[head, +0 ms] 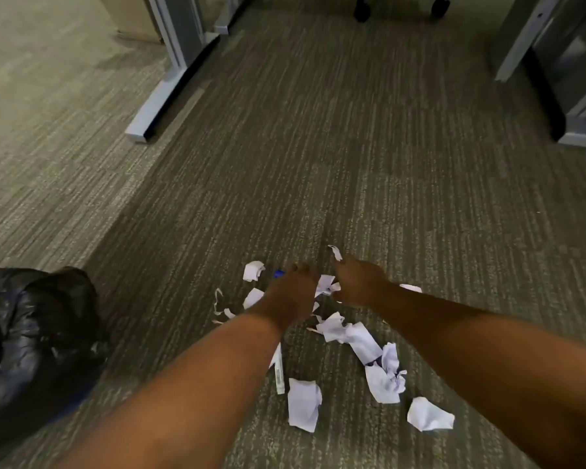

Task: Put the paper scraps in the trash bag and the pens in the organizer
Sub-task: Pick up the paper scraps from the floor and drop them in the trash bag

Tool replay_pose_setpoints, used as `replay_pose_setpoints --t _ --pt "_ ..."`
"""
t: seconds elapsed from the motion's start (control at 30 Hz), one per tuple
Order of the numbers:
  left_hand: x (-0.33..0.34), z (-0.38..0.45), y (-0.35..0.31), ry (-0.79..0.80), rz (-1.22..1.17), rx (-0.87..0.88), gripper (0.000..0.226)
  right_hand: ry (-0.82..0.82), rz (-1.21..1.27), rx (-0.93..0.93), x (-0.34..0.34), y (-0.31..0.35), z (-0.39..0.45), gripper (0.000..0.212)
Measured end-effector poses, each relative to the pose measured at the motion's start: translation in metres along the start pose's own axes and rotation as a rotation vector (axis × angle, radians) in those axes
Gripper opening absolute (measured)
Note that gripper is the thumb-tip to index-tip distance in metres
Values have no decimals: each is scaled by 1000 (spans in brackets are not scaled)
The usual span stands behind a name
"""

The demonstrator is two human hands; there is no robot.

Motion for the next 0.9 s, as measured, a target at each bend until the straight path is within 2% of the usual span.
replay_pose_setpoints --t 0.07,0.27,0.37,0.47,0.53,0.6,0.7,0.77,0.9 --pt "1 5 1 -12 -11 -22 56 2 -31 0 3 0 6 82" --pt "6 20 -1 -48 -3 41 58 54 -54 -17 14 -9 14 39" --pt "18 25 -6 -48 -4 61 69 251 23 60 1 -18 17 23" --pt "32 25 -9 -53 47 60 73 301 198 179 -23 -36 19 13" --pt "36 24 -11 -73 118 65 68 263 336 307 -41 -55 14 10" --pt "38 25 -12 -100 130 62 56 206 367 359 -53 -80 9 11" --pt "38 30 -12 -141 41 43 45 174 313 410 -56 -109 -4 13" --pt "35 37 -12 -171 -13 50 45 213 256 435 -47 -120 -17 17" --pt "26 56 -18 -203 -88 66 48 278 87 352 -27 -127 -37 20"
Point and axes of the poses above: each hand's wrist, its own z-axis towards the middle knuckle, its own x-axis out of the palm, y = z × x, the point moved 2 cm from there along z, towards the middle knuckle, and after that the axes turned 10 degrees about -y, right-handed, at the moved point
